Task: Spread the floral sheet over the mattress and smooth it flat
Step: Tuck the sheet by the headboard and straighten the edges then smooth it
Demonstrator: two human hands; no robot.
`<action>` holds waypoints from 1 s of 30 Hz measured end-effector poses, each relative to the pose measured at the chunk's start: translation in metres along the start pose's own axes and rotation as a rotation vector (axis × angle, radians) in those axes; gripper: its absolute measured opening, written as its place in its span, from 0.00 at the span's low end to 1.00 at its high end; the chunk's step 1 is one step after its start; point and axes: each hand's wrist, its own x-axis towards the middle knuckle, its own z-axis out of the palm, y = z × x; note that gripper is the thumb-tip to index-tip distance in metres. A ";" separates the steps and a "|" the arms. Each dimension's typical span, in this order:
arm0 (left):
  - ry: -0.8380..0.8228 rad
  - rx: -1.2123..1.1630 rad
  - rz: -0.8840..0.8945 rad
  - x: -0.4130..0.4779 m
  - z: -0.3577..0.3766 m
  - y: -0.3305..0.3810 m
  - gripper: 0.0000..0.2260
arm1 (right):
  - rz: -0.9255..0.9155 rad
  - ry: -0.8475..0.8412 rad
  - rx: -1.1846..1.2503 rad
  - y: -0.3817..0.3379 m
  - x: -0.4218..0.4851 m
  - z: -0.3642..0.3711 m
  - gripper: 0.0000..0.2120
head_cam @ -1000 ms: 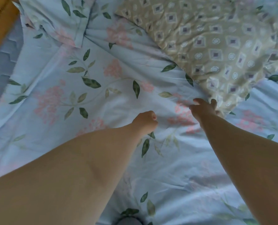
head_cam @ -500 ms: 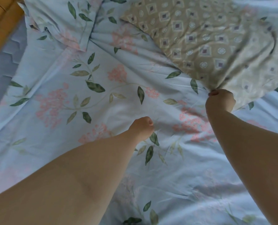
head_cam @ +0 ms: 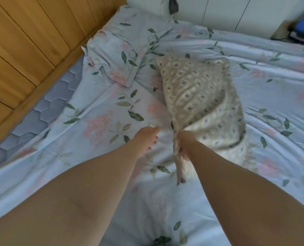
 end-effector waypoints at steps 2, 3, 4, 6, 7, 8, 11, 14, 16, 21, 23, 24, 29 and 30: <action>-0.001 -0.103 -0.008 -0.023 -0.031 -0.018 0.20 | 0.044 -0.110 -0.044 0.016 -0.034 0.030 0.16; 0.002 -0.131 -0.002 -0.035 -0.047 -0.030 0.21 | 0.041 -0.161 -0.076 0.027 -0.049 0.050 0.15; 0.015 -0.133 0.007 -0.047 -0.064 -0.042 0.21 | 0.053 -0.221 -0.128 0.036 -0.065 0.068 0.14; 0.058 -0.126 0.008 -0.072 -0.099 -0.070 0.19 | 0.073 -0.320 -0.202 0.049 -0.097 0.106 0.12; 0.078 -0.140 -0.006 -0.084 -0.117 -0.084 0.17 | 0.070 -0.370 -0.241 0.053 -0.111 0.126 0.12; 0.092 -0.162 -0.023 -0.095 -0.134 -0.099 0.17 | 0.053 -0.421 -0.292 0.056 -0.129 0.146 0.11; 0.100 -0.201 -0.077 -0.117 -0.176 -0.138 0.13 | -0.032 -0.589 -0.369 0.064 -0.164 0.200 0.13; 0.053 -0.232 -0.194 -0.135 -0.200 -0.164 0.10 | -0.021 -0.785 -0.397 0.079 -0.176 0.234 0.21; -0.006 -0.215 -0.254 -0.133 -0.193 -0.169 0.10 | 0.033 -0.765 -0.416 0.087 -0.170 0.234 0.15; -0.051 -0.199 -0.272 -0.105 -0.138 -0.165 0.16 | -0.045 -0.304 -0.432 0.101 -0.098 0.195 0.09; 0.001 -0.023 -0.221 -0.088 -0.122 -0.166 0.23 | -0.042 -0.157 -0.463 0.112 -0.064 0.170 0.17; 0.036 0.139 -0.192 -0.075 -0.115 -0.168 0.25 | -0.013 -0.088 -0.481 0.119 -0.050 0.154 0.20; 0.070 0.626 -0.293 -0.021 -0.089 -0.184 0.44 | 0.298 0.059 -0.463 0.162 0.020 0.096 0.45; 0.080 0.602 -0.323 -0.017 -0.085 -0.185 0.47 | 0.328 0.014 -0.437 0.170 0.031 0.090 0.49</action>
